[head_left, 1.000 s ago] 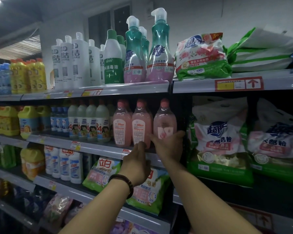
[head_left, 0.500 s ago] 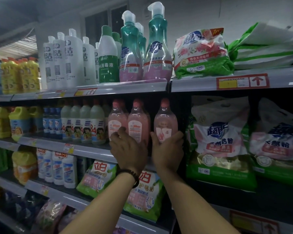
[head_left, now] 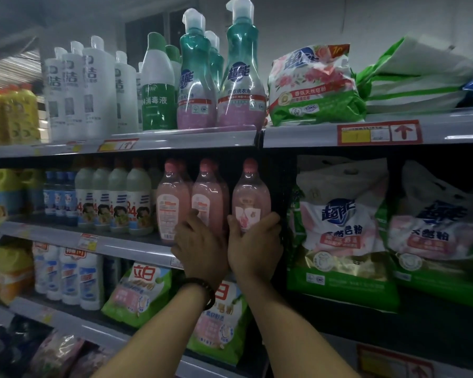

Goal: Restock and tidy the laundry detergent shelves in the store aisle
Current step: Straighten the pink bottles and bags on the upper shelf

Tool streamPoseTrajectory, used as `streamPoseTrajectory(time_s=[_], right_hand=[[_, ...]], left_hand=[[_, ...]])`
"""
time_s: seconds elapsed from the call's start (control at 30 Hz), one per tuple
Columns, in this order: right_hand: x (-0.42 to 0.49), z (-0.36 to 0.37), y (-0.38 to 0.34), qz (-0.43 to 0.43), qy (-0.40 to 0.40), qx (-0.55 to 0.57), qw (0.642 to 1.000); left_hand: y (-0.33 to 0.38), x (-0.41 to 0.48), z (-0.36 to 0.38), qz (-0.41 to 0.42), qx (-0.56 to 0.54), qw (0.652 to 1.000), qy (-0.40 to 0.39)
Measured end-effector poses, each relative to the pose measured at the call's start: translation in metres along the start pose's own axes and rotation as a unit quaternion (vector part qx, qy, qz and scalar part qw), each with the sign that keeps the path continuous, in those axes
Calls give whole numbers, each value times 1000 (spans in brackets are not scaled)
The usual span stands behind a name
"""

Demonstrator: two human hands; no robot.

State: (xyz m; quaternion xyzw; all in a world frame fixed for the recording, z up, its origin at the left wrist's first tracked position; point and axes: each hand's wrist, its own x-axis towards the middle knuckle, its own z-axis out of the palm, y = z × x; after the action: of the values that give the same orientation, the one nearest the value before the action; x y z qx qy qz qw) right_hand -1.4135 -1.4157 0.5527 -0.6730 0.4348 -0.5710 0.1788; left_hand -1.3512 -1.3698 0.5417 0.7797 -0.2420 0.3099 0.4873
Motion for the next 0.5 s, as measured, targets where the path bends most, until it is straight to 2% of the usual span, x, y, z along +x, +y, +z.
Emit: streamPoseTrajectory(time_s=[0.2,0.33,0.4,0.5], right_hand=[[-1,-1,1,2,1,16,1000],[-1,0,1,2,4,25,1000],[-1,0,1,2,6,23,1000],[-2,0,2,2,5,28,1000]], left_hand=[[-28,1,-7,99,-35,992,-67],[-32,1,-17,73,-158,979,-104],[-30,1,-17,48,-164,979,-114],[-27,5,-17,16,-151,985,-85]])
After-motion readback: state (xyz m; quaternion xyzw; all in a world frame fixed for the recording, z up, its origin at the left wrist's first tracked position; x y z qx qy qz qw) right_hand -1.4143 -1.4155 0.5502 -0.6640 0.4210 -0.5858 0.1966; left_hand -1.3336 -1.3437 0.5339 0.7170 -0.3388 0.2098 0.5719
